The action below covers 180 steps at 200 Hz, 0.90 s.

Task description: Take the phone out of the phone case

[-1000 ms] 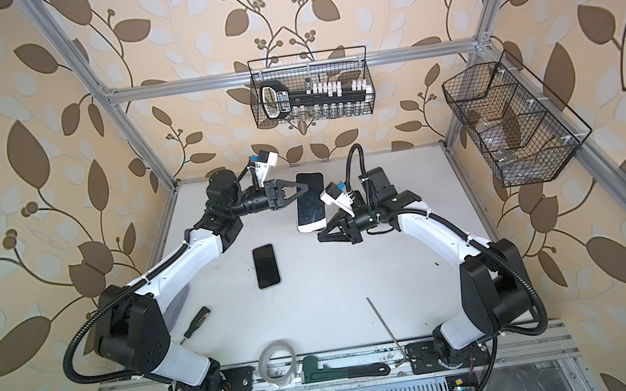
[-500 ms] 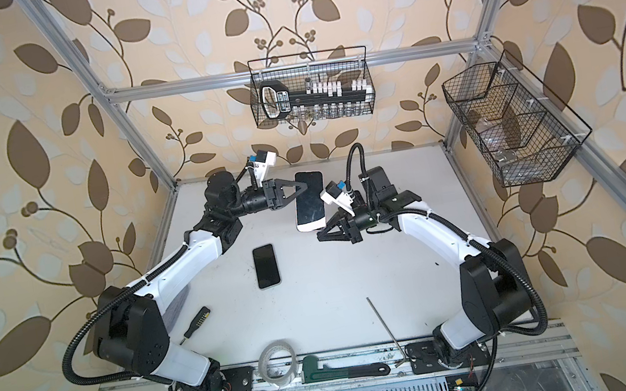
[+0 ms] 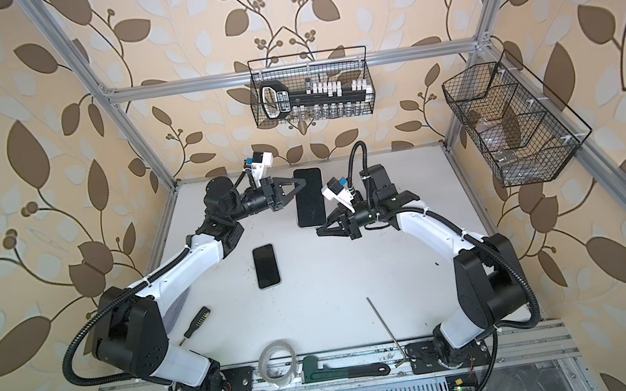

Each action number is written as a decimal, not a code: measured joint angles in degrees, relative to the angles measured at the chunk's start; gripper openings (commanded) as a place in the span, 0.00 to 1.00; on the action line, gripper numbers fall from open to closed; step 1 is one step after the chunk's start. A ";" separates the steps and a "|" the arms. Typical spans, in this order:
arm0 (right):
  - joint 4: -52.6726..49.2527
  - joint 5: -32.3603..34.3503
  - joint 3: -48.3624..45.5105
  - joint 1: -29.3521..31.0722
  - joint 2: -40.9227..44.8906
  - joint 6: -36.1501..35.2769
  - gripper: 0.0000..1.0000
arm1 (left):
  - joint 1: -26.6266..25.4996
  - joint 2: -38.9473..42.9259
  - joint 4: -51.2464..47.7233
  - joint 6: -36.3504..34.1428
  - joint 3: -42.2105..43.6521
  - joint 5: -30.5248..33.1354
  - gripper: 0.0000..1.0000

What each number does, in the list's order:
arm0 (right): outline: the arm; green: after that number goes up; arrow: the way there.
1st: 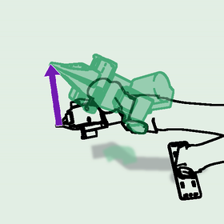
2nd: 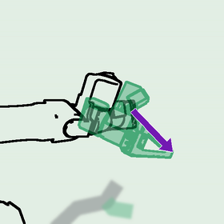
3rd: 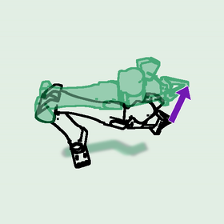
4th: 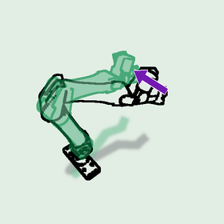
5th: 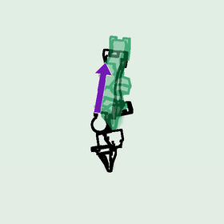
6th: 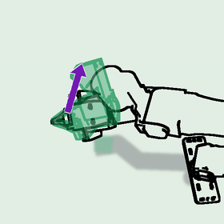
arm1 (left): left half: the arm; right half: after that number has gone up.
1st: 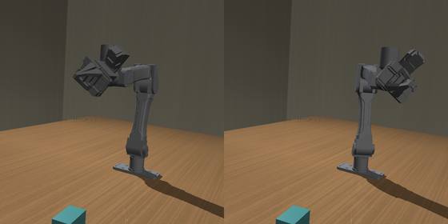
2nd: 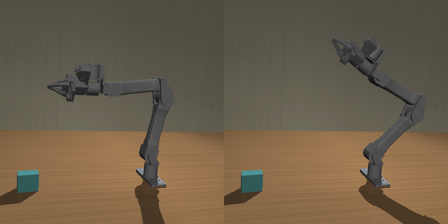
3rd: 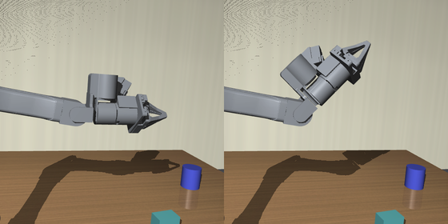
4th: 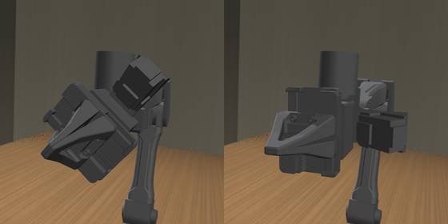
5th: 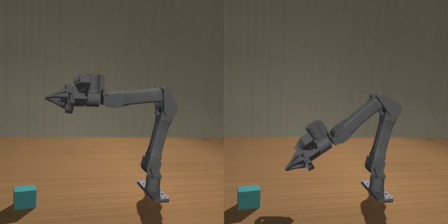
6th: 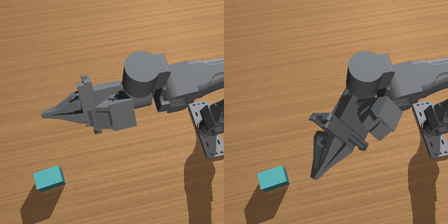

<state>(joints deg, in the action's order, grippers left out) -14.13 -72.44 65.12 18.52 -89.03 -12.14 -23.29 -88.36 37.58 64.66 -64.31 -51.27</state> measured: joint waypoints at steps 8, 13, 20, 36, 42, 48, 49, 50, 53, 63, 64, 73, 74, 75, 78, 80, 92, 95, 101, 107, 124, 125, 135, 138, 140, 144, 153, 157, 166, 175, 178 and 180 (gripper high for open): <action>0.63 -0.04 0.00 -0.09 -0.07 0.13 0.00 | 0.00 0.00 0.17 0.44 0.00 0.28 0.00; 0.92 -0.04 0.00 -0.15 -0.11 0.13 0.00 | 0.00 0.00 0.33 0.59 0.00 0.39 0.00; 1.27 -0.02 0.00 -0.22 -0.20 0.24 0.01 | 0.00 0.00 0.35 0.66 0.00 0.55 0.00; 1.77 0.24 -0.20 -0.24 -0.31 0.72 0.09 | 0.00 0.02 -0.46 0.17 0.00 0.90 0.00; 2.03 0.48 -0.46 -0.24 -0.28 1.05 0.12 | 0.00 0.07 -0.96 -0.24 0.00 0.94 0.00; 2.43 0.72 -0.85 -0.24 -0.26 1.53 0.14 | 0.00 0.17 -2.01 -0.90 0.00 1.18 0.00; 2.47 0.72 -0.92 -0.24 -0.26 1.62 0.14 | 0.00 0.22 -2.16 -1.05 0.00 1.22 0.00; 2.54 0.81 -1.01 -0.24 -0.26 1.70 0.15 | -0.02 0.26 -2.47 -1.22 0.00 1.33 0.00; 2.71 0.98 -1.20 -0.22 -0.26 1.79 0.16 | -0.02 0.35 -2.99 -1.51 0.00 1.44 0.00; 3.30 1.64 -2.08 -0.22 -0.11 3.04 0.21 | -0.07 0.66 -5.44 -3.21 -0.02 2.10 0.00; 3.34 1.90 -2.21 -0.22 -0.04 3.08 0.22 | -0.09 0.72 -5.81 -3.37 -0.04 2.19 0.00; 4.00 2.80 -3.23 -0.24 0.39 4.13 0.27 | -0.26 1.01 -8.37 -4.79 -0.20 2.51 0.00; 4.07 2.89 -3.34 -0.24 0.44 4.24 0.27 | -0.28 1.01 -8.57 -4.87 -0.22 2.54 0.00; 4.15 2.91 -3.43 -0.24 0.48 4.46 0.28 | -0.31 1.03 -8.96 -5.07 -0.26 2.67 0.00; 4.52 3.23 -3.91 -0.24 0.76 4.87 0.30 | -0.42 1.09 -9.86 -5.68 -0.42 2.86 0.00; 4.63 3.39 -4.17 -0.24 0.96 5.14 0.31 | -0.48 1.11 -10.40 -5.97 -0.50 2.89 0.00; 5.35 4.59 -5.60 -0.28 2.25 6.80 0.40 | -0.81 1.31 -13.11 -7.32 -0.98 3.58 0.00; 5.60 4.72 -5.88 -0.31 2.54 7.23 0.41 | -0.92 1.40 -13.90 -7.56 -1.09 3.65 0.00; 5.88 5.18 -6.38 -0.35 3.37 7.85 0.43 | -0.94 1.51 -14.58 -7.80 -1.18 3.91 0.00; 6.03 5.64 -6.75 -0.46 4.22 8.50 0.45 | -0.90 1.68 -15.32 -7.85 -1.18 4.31 0.00; 7.15 6.86 -8.07 -0.74 6.93 10.54 0.49 | -0.26 2.62 -16.98 -7.32 -1.07 5.79 0.00; 7.23 6.97 -8.13 -0.74 7.04 10.60 0.49 | -0.20 2.71 -16.94 -7.26 -1.03 5.92 0.00; 8.33 7.54 -9.20 -0.98 8.74 11.61 0.51 | 0.17 3.48 -16.74 -6.54 -0.68 7.37 0.00; 8.57 7.78 -9.51 -1.03 9.18 12.07 0.51 | 0.31 3.74 -16.68 -6.21 -0.50 7.89 0.00; 8.76 7.87 -9.68 -1.03 9.46 12.15 0.51 | 0.42 3.98 -16.57 -5.95 -0.33 8.26 0.00; 9.05 8.09 -10.05 -1.09 9.99 12.74 0.52 | 0.61 4.44 -16.52 -5.70 0.02 8.92 0.00; 9.73 8.61 -10.95 -1.09 11.13 13.57 0.53 | 1.20 5.44 -16.57 -5.01 0.92 10.80 0.00; 10.05 8.79 -11.34 -1.09 11.63 14.29 0.54 | 1.33 5.86 -16.59 -4.52 1.36 11.54 0.00; 10.84 9.33 -12.22 -1.09 12.52 15.43 0.54 | 1.79 6.93 -16.50 -3.93 2.60 13.55 0.00; 11.98 9.86 -13.05 -1.09 13.29 17.07 0.56 | 2.03 7.87 -16.52 -3.08 3.98 15.72 0.00; 12.55 10.10 -13.42 -1.09 13.60 18.14 0.57 | 2.14 8.22 -16.55 -2.84 4.50 16.48 0.00; 12.90 10.27 -13.62 -1.09 13.75 18.43 0.58 | 2.27 8.37 -16.55 -2.67 4.79 17.00 0.00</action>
<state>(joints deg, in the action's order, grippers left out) -1.23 -62.17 51.51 17.43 -75.29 6.28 -21.02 -79.99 21.04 62.00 -59.53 -34.26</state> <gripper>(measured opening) 0.550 0.116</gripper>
